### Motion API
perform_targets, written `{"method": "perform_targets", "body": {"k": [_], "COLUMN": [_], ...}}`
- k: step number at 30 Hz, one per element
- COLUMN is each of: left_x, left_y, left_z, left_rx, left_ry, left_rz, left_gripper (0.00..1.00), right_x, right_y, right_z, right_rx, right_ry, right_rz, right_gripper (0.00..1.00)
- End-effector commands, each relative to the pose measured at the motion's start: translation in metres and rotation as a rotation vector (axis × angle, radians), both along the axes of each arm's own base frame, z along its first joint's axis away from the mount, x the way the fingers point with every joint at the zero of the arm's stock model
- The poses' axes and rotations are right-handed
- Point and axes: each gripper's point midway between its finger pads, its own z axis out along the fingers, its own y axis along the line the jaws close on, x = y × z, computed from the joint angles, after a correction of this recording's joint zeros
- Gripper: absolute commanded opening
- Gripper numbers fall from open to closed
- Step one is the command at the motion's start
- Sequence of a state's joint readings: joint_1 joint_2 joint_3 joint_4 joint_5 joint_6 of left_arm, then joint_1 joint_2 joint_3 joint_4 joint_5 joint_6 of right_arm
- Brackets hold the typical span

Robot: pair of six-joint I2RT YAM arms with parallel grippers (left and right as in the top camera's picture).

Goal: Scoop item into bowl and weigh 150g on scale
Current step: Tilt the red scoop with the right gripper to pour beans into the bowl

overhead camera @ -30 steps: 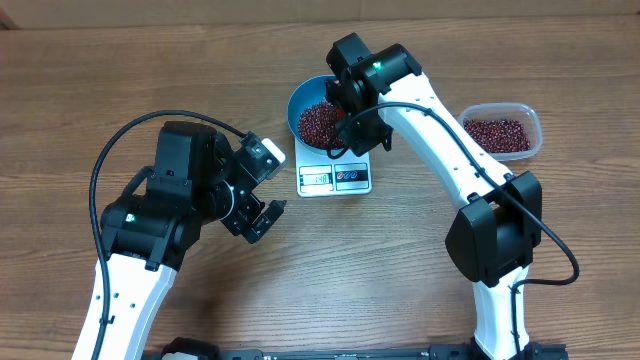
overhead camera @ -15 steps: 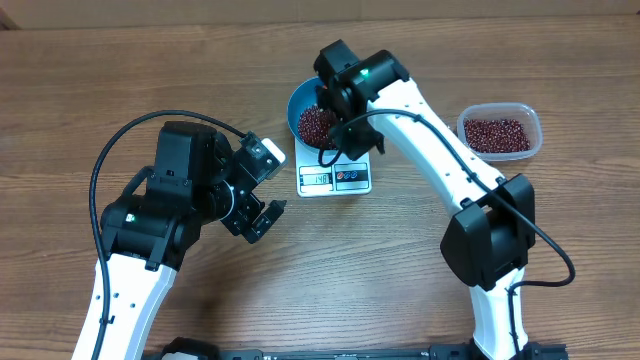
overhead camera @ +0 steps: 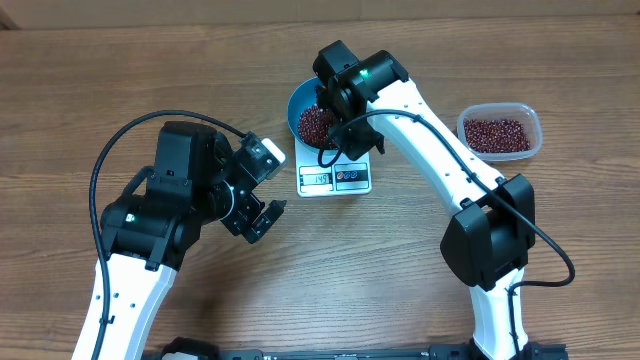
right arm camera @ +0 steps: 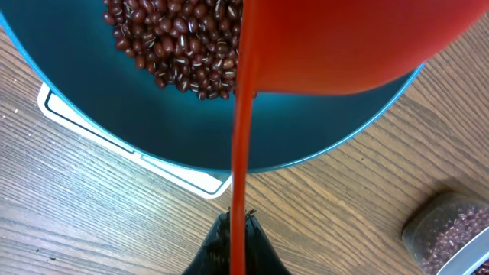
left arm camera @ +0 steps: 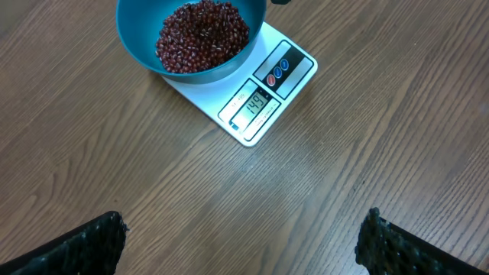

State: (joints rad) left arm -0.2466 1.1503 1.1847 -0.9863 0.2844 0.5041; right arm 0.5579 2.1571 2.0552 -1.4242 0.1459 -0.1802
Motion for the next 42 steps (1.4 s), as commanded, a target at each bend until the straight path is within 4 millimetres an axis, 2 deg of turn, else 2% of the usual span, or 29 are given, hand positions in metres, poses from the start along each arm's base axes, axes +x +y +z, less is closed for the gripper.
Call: {"method": "perform_targets", "body": {"k": [1, 33, 42], "left_x": [0.004, 0.004, 0.004], "left_y": [0.000, 0.000, 0.000], "left_z": [0.009, 0.009, 0.009], "left_rx": [-0.011, -0.011, -0.011], "left_ry": [-0.019, -0.019, -0.019], "left_rz": [0.012, 0.012, 0.012], "left_gripper": [1.00, 1.00, 1.00], "right_x": [0.007, 0.009, -0.011], "right_y": [0.002, 0.005, 0.040], "right_z": [0.031, 0.032, 0.032], "right_rx": [0.041, 0.052, 0.264], "right_ry": [-0.082, -0.095, 0.036], "right_rz": [-0.010, -0.018, 0.013], "right_gripper": [0.04, 0.04, 0.04]}}
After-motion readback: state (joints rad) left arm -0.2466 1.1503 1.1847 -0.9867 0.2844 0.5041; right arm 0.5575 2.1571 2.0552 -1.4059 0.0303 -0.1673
